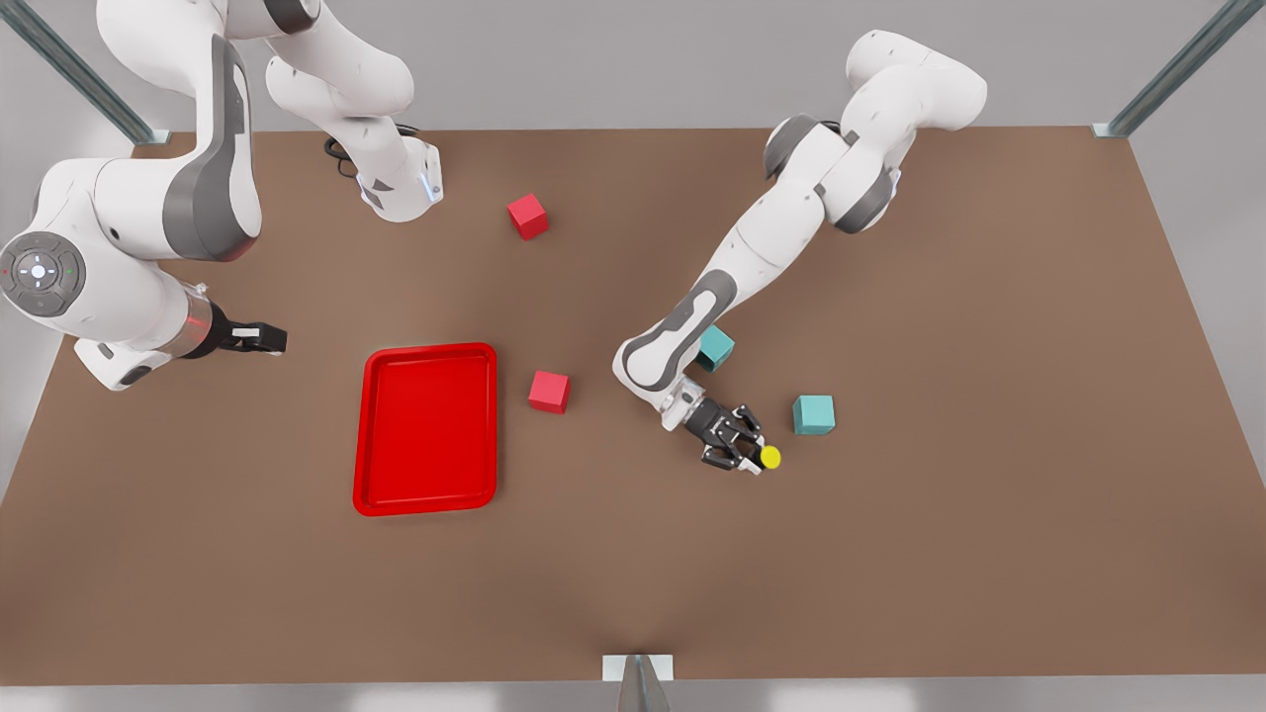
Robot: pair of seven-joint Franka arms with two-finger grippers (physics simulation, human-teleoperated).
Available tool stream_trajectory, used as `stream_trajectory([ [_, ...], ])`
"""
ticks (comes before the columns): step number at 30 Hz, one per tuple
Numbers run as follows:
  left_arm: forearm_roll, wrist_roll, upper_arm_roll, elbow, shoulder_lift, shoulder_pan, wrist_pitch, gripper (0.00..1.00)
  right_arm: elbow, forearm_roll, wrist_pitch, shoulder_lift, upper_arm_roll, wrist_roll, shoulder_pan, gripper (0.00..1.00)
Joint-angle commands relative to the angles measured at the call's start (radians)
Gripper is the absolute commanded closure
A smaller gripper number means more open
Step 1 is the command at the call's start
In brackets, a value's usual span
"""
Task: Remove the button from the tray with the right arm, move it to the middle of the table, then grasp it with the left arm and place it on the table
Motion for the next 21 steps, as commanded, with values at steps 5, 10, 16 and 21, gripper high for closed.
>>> stream_trajectory([
  [5,0.003,0.252,0.000,0.002,0.008,0.002,-0.002,0.53,0.000,0.000,0.000,-0.001,0.000,-0.001,0.000,0.00],
  [10,0.001,0.226,0.000,0.002,0.006,0.000,-0.002,0.00,0.002,-0.002,0.000,-0.001,0.000,-0.001,0.000,0.00],
  [16,0.001,0.203,0.000,0.002,0.000,0.000,-0.002,0.00,0.002,0.003,0.000,-0.001,0.000,-0.002,0.000,0.00],
  [21,-0.005,0.199,0.000,0.002,-0.014,-0.003,-0.004,0.00,0.003,0.000,0.000,-0.001,0.000,-0.002,0.000,0.00],
])
